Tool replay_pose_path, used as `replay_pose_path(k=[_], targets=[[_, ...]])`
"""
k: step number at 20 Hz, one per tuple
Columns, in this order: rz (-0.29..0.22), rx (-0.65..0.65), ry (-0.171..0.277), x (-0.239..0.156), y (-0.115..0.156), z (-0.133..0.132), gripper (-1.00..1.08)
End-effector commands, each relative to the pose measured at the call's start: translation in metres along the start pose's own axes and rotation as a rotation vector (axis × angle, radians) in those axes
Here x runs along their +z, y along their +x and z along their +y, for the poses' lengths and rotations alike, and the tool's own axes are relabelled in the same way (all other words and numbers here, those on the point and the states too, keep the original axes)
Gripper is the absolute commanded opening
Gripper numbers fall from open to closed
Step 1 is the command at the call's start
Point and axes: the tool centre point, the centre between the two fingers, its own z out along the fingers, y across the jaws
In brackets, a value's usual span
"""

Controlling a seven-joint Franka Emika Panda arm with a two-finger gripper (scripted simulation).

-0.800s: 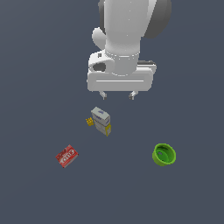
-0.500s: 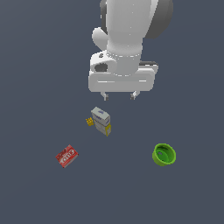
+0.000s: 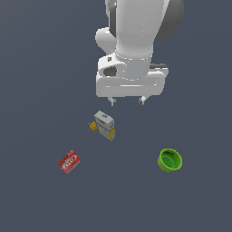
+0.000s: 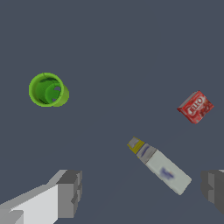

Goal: Pick up a designated object from a clutter of objects.

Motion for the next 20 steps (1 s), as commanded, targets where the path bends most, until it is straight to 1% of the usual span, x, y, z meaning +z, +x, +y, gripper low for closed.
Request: replay_pose_path(k=[1,6,11,15,20], targets=[[-0.001,0.009,0.002,0.002,0.002,0.003,1.0],[-0.005,0.056,0.01,0.014,0.012,0.015,1.0],[-0.012,0.136,0.023,0.035,0.028,0.037,1.0],[-0.02,0.226,0.033,0.06,0.043,0.064,1.0],[-0.031,0.361,0.04,0.101,0.061,0.107,1.0]])
